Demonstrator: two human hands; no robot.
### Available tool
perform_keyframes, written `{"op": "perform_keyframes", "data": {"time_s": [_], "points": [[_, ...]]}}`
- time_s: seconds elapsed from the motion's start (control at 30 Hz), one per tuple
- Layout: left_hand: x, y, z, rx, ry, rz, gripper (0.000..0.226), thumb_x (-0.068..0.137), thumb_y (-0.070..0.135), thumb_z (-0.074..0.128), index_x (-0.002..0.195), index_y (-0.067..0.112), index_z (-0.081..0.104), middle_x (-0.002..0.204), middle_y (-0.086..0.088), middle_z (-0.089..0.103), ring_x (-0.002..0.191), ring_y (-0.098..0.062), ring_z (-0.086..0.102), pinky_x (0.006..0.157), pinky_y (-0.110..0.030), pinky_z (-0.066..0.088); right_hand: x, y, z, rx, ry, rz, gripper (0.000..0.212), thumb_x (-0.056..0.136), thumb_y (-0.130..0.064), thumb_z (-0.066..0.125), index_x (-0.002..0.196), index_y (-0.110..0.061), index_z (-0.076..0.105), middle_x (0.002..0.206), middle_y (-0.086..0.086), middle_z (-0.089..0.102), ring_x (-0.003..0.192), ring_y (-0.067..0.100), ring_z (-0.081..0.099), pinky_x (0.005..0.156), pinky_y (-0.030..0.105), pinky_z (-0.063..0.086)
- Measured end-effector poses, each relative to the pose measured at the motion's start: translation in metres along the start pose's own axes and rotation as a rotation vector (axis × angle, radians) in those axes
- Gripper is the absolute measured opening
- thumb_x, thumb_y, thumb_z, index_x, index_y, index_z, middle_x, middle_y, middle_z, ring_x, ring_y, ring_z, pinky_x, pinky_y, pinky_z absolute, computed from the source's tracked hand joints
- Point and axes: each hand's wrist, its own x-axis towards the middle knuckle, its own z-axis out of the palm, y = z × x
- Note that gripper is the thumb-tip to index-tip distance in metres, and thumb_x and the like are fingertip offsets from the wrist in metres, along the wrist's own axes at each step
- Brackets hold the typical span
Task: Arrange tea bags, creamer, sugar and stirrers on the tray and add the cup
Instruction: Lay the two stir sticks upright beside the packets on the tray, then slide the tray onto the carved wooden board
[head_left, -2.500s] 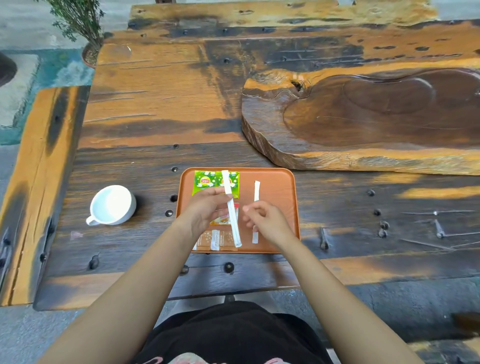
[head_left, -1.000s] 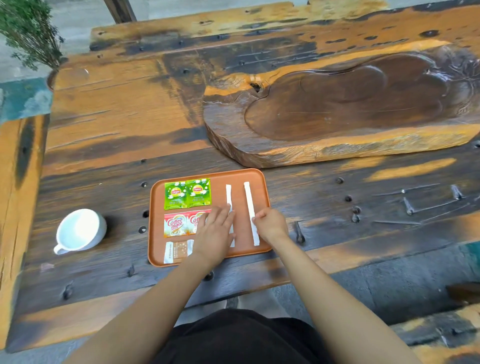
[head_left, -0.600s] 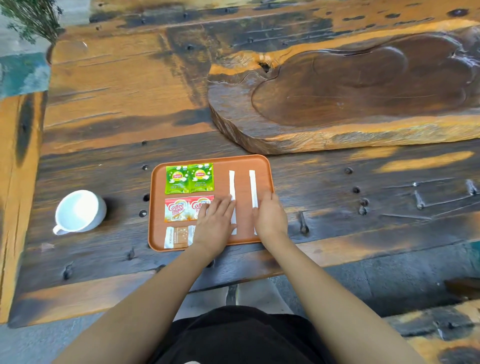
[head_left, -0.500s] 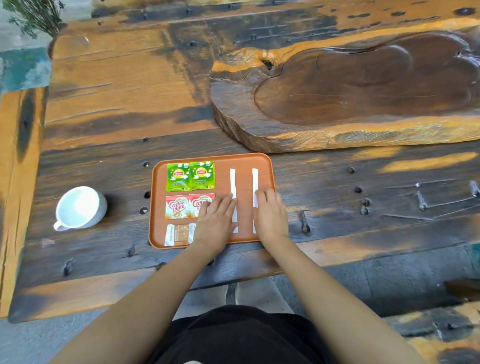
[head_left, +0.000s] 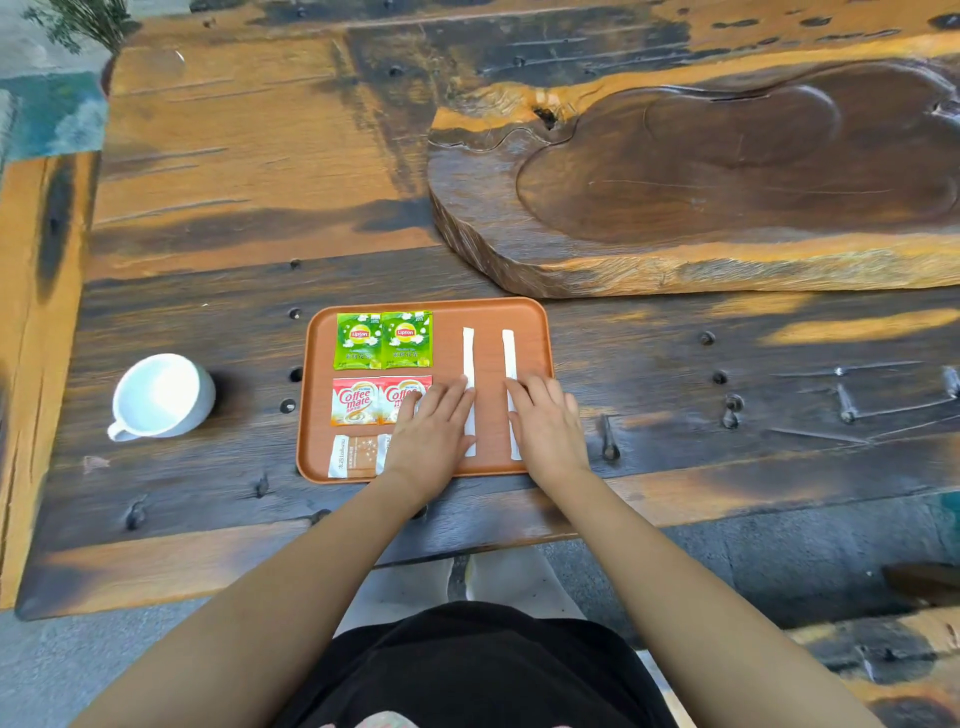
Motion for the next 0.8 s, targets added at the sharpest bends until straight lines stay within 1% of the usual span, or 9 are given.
{"op": "perform_keyframes", "data": {"time_s": [0.4,0.47,0.53,0.6,0.67,0.73,0.8], "points": [[-0.004,0.009,-0.002,-0.028,-0.001,-0.067,0.060,0.094,0.043,0.032,0.147,0.017,0.014,0.157,0.003,0.014,0.142,-0.018,0.016,0.113,-0.042,0.014,0.004,0.010,-0.003,0.001,-0.011,-0.075,0.043,0.092,-0.013,0.048,0.135,-0.016,0.042,0.135,0.004,0.047,0.124,0.024,0.039,0.099,0.036,0.032],[-0.006,0.010,-0.003,-0.051,0.016,-0.078,0.060,0.094,0.043,0.032,0.147,0.018,0.014,0.157,0.003,0.014,0.142,-0.018,0.016,0.113,-0.041,0.014,0.004,0.010,-0.004,0.037,-0.005,-0.076,0.043,0.092,-0.015,0.049,0.135,-0.016,0.043,0.135,0.004,0.047,0.123,0.024,0.039,0.100,0.037,0.032],[-0.007,0.009,-0.008,-0.078,0.046,-0.073,0.060,0.094,0.042,0.034,0.146,0.019,0.016,0.157,0.003,0.016,0.142,-0.019,0.018,0.112,-0.041,0.014,0.005,0.009,-0.008,0.116,0.039,-0.056,0.042,0.091,-0.016,0.051,0.132,-0.015,0.046,0.132,0.004,0.050,0.120,0.024,0.041,0.100,0.037,0.034],[-0.008,0.000,-0.015,-0.137,0.093,-0.101,0.058,0.093,0.040,0.037,0.145,0.021,0.022,0.156,0.002,0.021,0.140,-0.022,0.023,0.111,-0.041,0.017,0.006,0.011,-0.014,0.230,0.131,0.032,0.037,0.089,-0.014,0.052,0.126,-0.013,0.051,0.125,0.008,0.054,0.115,0.027,0.043,0.099,0.038,0.036],[-0.010,-0.020,-0.022,-0.228,0.159,-0.210,0.054,0.093,0.036,0.041,0.143,0.019,0.029,0.154,-0.003,0.028,0.137,-0.027,0.028,0.109,-0.042,0.022,0.010,0.019,-0.022,0.335,0.205,0.205,0.033,0.090,-0.013,0.052,0.122,-0.009,0.053,0.120,0.012,0.055,0.114,0.028,0.044,0.099,0.038,0.037],[-0.016,-0.049,-0.024,-0.317,0.230,-0.363,0.051,0.092,0.027,0.046,0.139,0.010,0.037,0.148,-0.013,0.037,0.131,-0.033,0.036,0.108,-0.042,0.027,0.015,0.028,-0.028,0.436,0.188,0.381,0.033,0.090,-0.013,0.053,0.122,-0.005,0.053,0.120,0.015,0.054,0.115,0.028,0.047,0.100,0.039,0.039],[-0.024,-0.077,-0.021,-0.429,0.257,-0.521,0.046,0.089,0.016,0.049,0.132,0.003,0.044,0.138,-0.022,0.046,0.124,-0.038,0.041,0.105,-0.043,0.028,0.020,0.034,-0.033,0.506,0.099,0.495,0.032,0.090,-0.013,0.055,0.120,-0.003,0.055,0.120,0.016,0.056,0.111,0.029,0.054,0.097,0.036,0.041]]}}
